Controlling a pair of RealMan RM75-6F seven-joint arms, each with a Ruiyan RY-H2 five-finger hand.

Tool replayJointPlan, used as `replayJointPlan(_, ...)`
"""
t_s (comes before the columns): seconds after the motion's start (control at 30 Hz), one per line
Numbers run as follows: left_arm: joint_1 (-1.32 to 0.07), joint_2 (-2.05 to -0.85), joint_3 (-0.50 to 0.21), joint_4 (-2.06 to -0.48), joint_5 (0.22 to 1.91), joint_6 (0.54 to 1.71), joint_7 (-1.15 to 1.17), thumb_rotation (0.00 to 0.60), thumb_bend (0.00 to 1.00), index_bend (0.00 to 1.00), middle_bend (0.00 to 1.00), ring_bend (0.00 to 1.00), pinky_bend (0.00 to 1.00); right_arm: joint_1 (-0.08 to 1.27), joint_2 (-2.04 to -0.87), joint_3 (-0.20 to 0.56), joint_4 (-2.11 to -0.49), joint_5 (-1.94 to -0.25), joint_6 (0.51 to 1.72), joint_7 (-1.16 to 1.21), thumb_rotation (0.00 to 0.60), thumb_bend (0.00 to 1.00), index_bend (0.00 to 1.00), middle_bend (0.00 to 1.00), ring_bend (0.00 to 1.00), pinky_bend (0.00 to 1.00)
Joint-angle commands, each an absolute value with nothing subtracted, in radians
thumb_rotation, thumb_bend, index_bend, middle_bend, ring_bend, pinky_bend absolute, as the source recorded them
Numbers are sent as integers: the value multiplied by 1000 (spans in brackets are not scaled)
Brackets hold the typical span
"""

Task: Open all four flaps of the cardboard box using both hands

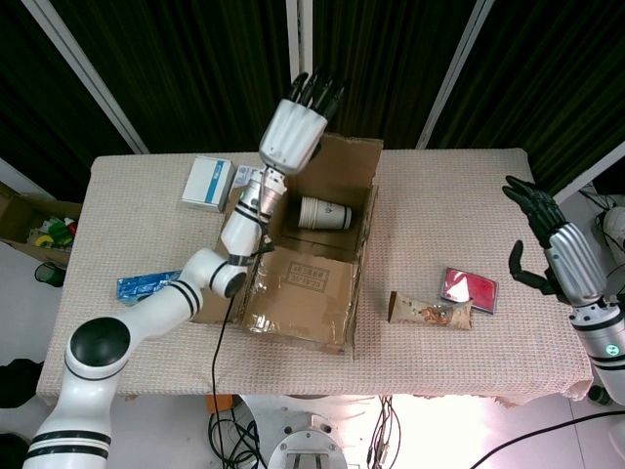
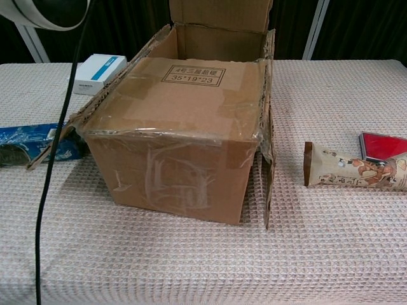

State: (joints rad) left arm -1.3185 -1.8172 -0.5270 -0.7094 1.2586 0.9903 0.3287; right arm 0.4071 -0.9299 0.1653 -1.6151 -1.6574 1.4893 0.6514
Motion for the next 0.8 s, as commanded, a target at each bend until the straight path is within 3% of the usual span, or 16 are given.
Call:
replayJointPlan(0.03, -1413, -1940, -542, -519, 1193, 931, 356, 597, 166, 6, 92, 43, 158, 403, -928, 164, -1617, -1659, 1495, 657, 558, 778, 0, 33, 0, 0)
replayJointPlan(0.23, -1472, -2035, -523, -344, 1179, 903, 309, 600, 159, 0, 87, 43, 158, 393, -927, 159, -1598, -1654, 1499, 684, 557, 778, 0, 33, 0, 0)
replayJointPlan(0.5, -1491, -2053, -501, -258, 1174, 896, 253, 598, 147, 0, 86, 43, 158, 388, -929, 157, -1567, -1648, 1499, 713, 559, 778, 0, 33, 0, 0)
replayJointPlan(0.67, -1443, -1997, -456, -322, 1215, 975, 182, 599, 147, 0, 85, 43, 158, 390, -933, 153, -1553, -1649, 1489, 713, 559, 778, 0, 33, 0, 0)
replayJointPlan(0.8, -1338, -1863, -405, -531, 1258, 1036, 134, 584, 157, 8, 86, 43, 158, 400, -933, 137, -1552, -1670, 1462, 705, 559, 778, 0, 31, 0, 0)
